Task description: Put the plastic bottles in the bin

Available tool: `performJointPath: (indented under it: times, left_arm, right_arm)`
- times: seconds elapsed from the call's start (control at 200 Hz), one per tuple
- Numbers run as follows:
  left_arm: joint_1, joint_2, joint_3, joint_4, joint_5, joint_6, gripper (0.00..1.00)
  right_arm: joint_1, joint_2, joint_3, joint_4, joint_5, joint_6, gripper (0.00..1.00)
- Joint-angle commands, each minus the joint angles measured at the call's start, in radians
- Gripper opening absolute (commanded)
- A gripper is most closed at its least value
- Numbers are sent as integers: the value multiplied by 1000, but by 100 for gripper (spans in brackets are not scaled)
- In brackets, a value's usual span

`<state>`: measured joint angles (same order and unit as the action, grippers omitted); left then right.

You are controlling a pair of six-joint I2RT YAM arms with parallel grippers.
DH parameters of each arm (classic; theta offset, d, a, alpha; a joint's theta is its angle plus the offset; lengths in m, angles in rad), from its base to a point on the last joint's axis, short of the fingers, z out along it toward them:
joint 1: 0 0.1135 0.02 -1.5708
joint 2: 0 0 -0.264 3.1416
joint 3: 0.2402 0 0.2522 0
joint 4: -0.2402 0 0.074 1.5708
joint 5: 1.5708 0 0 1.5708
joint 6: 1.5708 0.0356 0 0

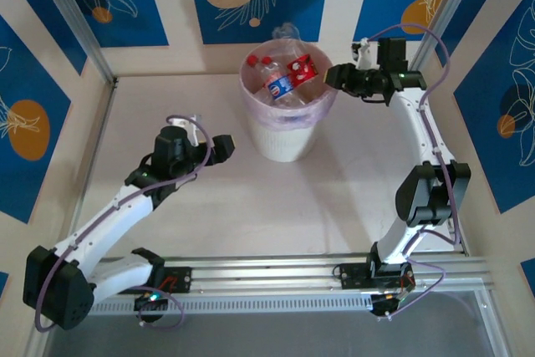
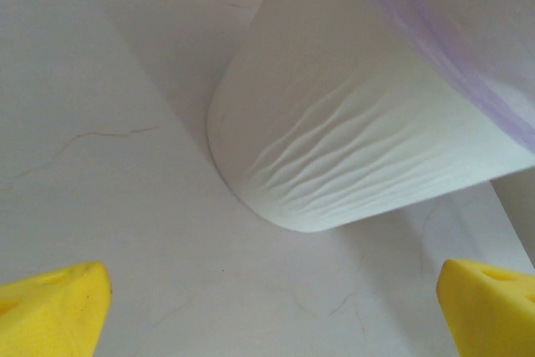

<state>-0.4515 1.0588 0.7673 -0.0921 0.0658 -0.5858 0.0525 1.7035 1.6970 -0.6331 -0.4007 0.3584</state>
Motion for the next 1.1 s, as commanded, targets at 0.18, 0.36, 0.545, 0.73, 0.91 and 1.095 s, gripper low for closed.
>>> performJointPath:
  times: [0.18,0.36,0.545,0.73,0.91,1.095]
  left_arm:
    - [84,-61,27,-185,-218,137,100]
    - [137,-69,-43,-158,-450,261,100]
    - [215,-21,-150,-6,-530,394,100]
    - [273,93,-222,190,-541,505,100]
    - [295,209,-288,425,-547,549,100]
    - [319,337,-297,623,-533,571,100]
  right_arm:
    - [-46,-131,-51,-19,70,17,88]
    - [-95,-276,-291,40,346,-64,99]
    - [-105,-371,-661,289,493,-141,99]
    - [-97,-370,-854,501,559,-153,99]
    - [-71,-344,-968,699,632,-194,99]
    - [-31,-294,-1081,969,647,-248,99]
